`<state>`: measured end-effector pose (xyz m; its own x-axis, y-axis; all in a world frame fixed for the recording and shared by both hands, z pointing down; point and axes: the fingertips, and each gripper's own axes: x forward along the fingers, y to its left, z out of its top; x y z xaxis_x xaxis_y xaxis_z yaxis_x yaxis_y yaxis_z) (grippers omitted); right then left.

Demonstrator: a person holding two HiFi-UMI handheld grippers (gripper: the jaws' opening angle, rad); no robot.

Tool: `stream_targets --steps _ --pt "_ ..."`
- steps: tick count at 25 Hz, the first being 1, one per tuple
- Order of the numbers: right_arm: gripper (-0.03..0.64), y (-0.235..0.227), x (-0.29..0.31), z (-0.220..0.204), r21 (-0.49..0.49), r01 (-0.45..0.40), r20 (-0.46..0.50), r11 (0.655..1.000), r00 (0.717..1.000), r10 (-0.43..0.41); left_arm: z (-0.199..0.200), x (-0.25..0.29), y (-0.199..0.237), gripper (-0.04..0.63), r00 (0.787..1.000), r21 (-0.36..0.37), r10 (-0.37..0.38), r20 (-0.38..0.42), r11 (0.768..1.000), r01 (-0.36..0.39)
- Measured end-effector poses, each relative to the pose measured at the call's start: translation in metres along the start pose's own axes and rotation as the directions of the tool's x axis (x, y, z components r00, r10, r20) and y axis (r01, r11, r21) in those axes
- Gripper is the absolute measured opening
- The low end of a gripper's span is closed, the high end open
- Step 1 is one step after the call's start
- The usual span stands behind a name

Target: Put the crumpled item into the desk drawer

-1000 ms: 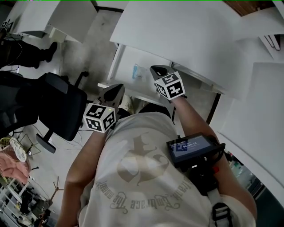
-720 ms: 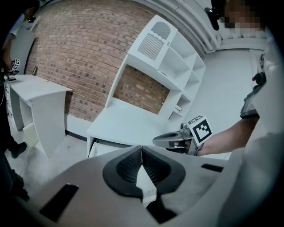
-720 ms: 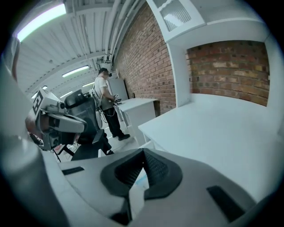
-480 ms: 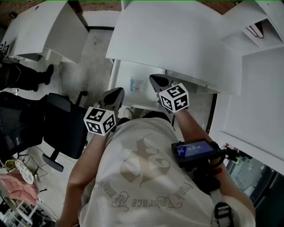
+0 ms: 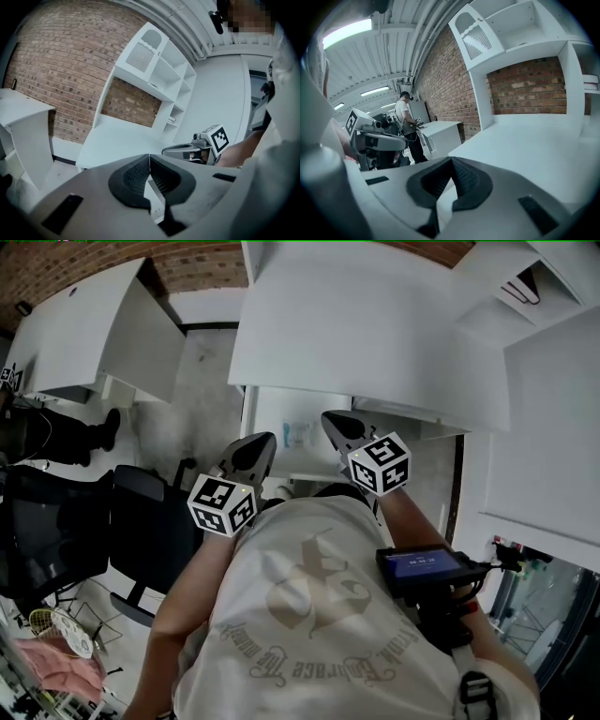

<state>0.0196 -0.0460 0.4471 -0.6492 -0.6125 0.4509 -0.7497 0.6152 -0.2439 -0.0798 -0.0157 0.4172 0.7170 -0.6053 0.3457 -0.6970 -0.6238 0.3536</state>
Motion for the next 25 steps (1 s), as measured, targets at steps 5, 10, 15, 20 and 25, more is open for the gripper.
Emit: stream_targets --steps 5,10,15,20,25 --pt "0.021 0.011 -0.015 -0.007 -0.005 0.016 0.009 1.0 1.0 -0.016 -0.005 -0.001 -0.008 0.021 0.999 0.033 -0.037 -0.018 0.999 0.038" --pt "0.021 0.019 -0.026 -0.012 0.019 0.037 0.021 0.999 0.999 -0.037 -0.009 -0.005 -0.01 0.021 0.998 0.038 -0.057 -0.023 0.998 0.058" --pt "0.021 0.024 -0.036 -0.017 0.033 0.059 0.035 0.998 0.998 -0.06 -0.013 -0.007 -0.017 0.021 0.997 0.047 -0.078 -0.029 0.996 0.079" --pt "0.021 0.02 -0.048 -0.022 0.032 0.1 0.036 0.995 0.994 -0.101 -0.016 -0.004 -0.025 0.021 0.995 0.049 -0.097 -0.035 0.994 0.099" --pt "0.021 0.017 -0.06 -0.026 -0.01 0.127 0.017 0.992 0.992 -0.127 -0.018 0.004 -0.037 0.021 0.992 0.053 -0.119 -0.042 0.991 0.121"
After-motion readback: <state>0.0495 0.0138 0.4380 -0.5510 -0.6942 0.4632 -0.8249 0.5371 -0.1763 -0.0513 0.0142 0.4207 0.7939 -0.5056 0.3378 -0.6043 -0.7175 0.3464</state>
